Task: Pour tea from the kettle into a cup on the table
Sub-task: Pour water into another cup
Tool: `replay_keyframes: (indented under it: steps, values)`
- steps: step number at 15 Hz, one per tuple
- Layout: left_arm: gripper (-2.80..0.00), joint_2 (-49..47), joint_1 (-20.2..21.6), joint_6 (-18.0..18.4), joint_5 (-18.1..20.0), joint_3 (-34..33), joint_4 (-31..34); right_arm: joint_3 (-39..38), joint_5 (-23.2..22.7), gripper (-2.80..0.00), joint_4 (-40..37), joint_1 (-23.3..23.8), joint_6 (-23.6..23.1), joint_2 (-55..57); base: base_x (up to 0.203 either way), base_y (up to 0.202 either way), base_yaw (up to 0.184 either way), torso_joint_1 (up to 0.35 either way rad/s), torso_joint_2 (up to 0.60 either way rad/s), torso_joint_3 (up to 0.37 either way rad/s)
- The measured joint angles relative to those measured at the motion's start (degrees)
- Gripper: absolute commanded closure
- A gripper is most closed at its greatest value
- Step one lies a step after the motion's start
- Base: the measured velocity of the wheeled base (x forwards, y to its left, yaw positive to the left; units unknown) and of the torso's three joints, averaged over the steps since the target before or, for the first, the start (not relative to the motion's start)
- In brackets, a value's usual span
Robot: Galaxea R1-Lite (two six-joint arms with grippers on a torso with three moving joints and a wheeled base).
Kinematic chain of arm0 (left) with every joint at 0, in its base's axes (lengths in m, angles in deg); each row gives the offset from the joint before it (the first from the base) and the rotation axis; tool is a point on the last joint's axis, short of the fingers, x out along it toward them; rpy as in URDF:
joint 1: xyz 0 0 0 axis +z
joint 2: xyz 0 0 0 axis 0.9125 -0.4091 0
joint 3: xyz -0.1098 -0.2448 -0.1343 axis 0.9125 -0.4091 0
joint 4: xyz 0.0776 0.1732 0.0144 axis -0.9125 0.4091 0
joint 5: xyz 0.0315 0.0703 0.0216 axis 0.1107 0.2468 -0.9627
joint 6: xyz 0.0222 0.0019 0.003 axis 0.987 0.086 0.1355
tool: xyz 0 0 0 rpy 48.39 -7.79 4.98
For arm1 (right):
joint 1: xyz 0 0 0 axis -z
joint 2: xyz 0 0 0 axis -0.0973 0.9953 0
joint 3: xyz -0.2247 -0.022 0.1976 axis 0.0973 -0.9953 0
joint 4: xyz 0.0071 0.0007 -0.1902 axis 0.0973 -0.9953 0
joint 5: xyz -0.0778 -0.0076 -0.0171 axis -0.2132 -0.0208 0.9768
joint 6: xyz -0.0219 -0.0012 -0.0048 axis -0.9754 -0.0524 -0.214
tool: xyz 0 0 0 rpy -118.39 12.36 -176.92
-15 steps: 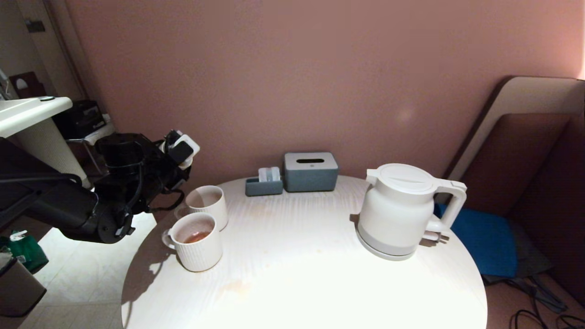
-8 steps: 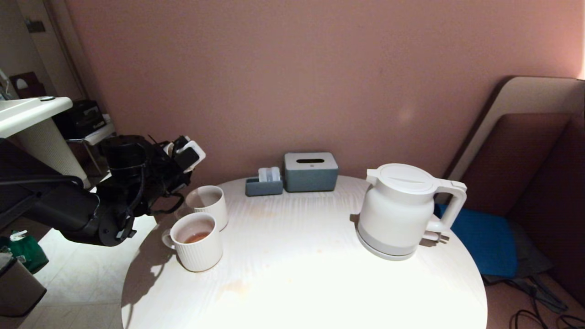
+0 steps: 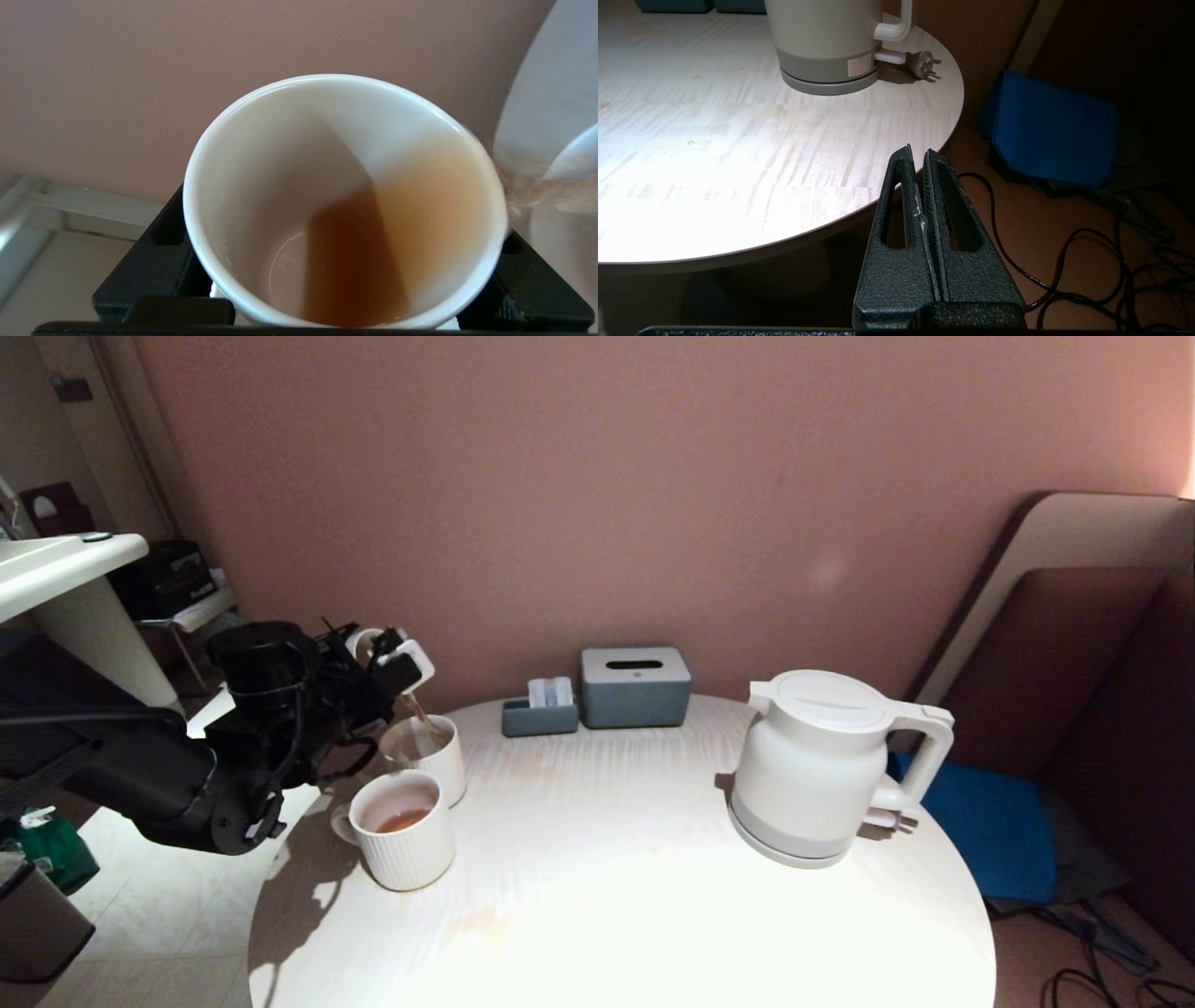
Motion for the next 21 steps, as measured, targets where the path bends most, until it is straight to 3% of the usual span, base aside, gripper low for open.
replay_keyframes:
  steps: [12,21]
  values:
    - [0.0,-1.89,-0.02,3.02,-0.04,0.95,-0.95,0.0,0.04,0.0,0.0,-0.02,-0.02,0.0,0.0,0.0,0.0,0.0,0.0,0.0]
    - [0.0,-1.91,-0.58,9.12,0.16,1.94,-0.95,0.0,0.02,0.0,0.0,-0.02,-0.02,0.0,0.0,0.0,0.0,0.0,0.0,0.0]
